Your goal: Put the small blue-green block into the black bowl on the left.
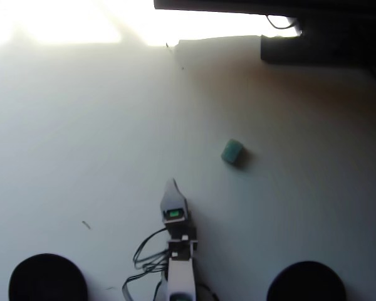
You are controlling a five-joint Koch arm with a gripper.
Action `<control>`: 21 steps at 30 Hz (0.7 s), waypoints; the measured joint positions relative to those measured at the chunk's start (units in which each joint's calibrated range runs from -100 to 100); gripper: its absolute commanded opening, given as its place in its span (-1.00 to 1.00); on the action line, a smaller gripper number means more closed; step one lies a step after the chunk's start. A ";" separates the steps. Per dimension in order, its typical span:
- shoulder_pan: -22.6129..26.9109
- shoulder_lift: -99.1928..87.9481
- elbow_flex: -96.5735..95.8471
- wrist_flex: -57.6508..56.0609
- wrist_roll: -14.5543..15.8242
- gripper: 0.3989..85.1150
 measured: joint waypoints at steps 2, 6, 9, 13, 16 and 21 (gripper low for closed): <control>-0.49 -3.28 6.37 -11.11 -1.32 0.11; -0.68 -3.41 9.33 -18.76 -3.96 0.11; -1.22 -0.51 14.59 -19.58 -6.15 0.10; -2.10 7.20 20.22 -19.99 -10.26 0.16; -3.08 12.88 24.56 -19.99 -14.26 0.15; -4.69 24.37 32.04 -19.99 -20.81 0.17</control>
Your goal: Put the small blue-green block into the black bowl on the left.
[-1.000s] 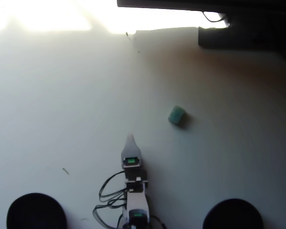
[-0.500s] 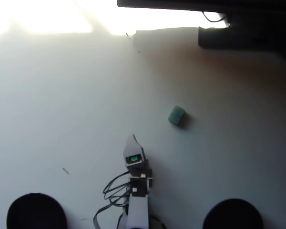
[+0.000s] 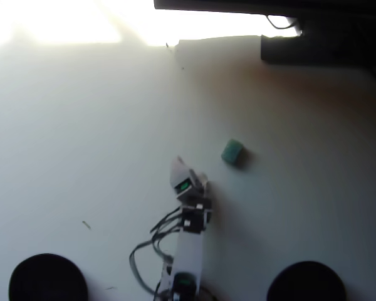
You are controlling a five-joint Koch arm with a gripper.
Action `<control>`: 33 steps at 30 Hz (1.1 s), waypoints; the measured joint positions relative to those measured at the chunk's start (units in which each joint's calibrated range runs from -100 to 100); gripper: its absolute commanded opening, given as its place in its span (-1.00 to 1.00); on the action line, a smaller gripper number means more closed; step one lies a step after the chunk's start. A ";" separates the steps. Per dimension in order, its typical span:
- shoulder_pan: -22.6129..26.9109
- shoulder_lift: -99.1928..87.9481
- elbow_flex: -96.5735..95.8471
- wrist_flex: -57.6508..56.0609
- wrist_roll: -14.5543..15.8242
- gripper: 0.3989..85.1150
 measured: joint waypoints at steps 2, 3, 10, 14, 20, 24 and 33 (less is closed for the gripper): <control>-0.73 4.92 4.99 0.00 -1.81 0.17; -1.17 7.20 7.48 0.00 -2.74 0.17; -4.40 11.87 11.36 -3.62 -8.94 0.18; -6.69 8.08 13.20 -9.30 -11.82 0.18; -7.86 5.18 19.21 -15.47 -15.24 0.16; -7.86 7.70 19.21 -15.47 -16.85 0.18; -8.30 19.95 29.55 -15.30 -19.05 0.17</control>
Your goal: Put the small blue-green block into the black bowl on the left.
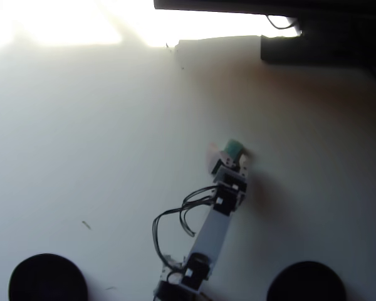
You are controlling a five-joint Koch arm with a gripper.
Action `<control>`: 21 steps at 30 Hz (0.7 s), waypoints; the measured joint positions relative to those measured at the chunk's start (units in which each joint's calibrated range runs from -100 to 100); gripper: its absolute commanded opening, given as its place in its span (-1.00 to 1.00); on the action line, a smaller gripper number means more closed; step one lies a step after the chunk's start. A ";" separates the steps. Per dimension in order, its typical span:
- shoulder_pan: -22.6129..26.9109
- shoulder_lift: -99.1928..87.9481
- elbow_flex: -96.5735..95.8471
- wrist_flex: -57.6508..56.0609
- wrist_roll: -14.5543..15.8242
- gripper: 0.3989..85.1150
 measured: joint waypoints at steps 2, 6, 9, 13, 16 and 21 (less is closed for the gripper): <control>-0.24 2.78 1.20 0.00 -0.24 0.17; -0.88 6.06 1.29 0.25 -0.59 0.17; -1.27 8.96 1.39 1.73 -1.07 0.15; -1.37 11.74 1.39 4.44 -1.61 -0.01; -1.47 12.75 1.39 5.51 -1.71 -0.69; -1.61 12.88 1.39 6.09 -1.66 -0.94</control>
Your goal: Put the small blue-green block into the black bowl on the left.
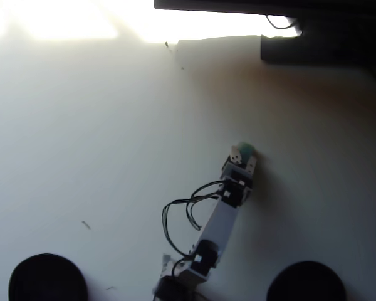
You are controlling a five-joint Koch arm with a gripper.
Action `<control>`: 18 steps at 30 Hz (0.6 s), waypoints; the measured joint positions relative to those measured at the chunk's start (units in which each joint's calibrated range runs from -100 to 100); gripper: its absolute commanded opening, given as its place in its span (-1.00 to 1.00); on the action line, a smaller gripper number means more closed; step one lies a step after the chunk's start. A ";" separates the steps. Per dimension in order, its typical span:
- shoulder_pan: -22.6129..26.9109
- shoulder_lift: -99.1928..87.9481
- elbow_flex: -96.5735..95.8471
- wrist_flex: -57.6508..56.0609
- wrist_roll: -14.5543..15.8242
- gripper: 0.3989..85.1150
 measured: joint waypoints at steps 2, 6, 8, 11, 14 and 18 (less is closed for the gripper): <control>0.00 -0.13 0.00 0.00 0.05 -0.94; 0.15 -4.92 -0.09 -0.99 0.68 -0.94; 1.03 -9.60 -0.37 -4.03 1.81 -0.94; 3.52 -18.69 -3.23 -12.59 4.84 -0.94; 8.21 -28.66 -10.71 -17.69 9.08 -0.94; 17.39 -41.67 -21.88 -18.18 15.58 -0.95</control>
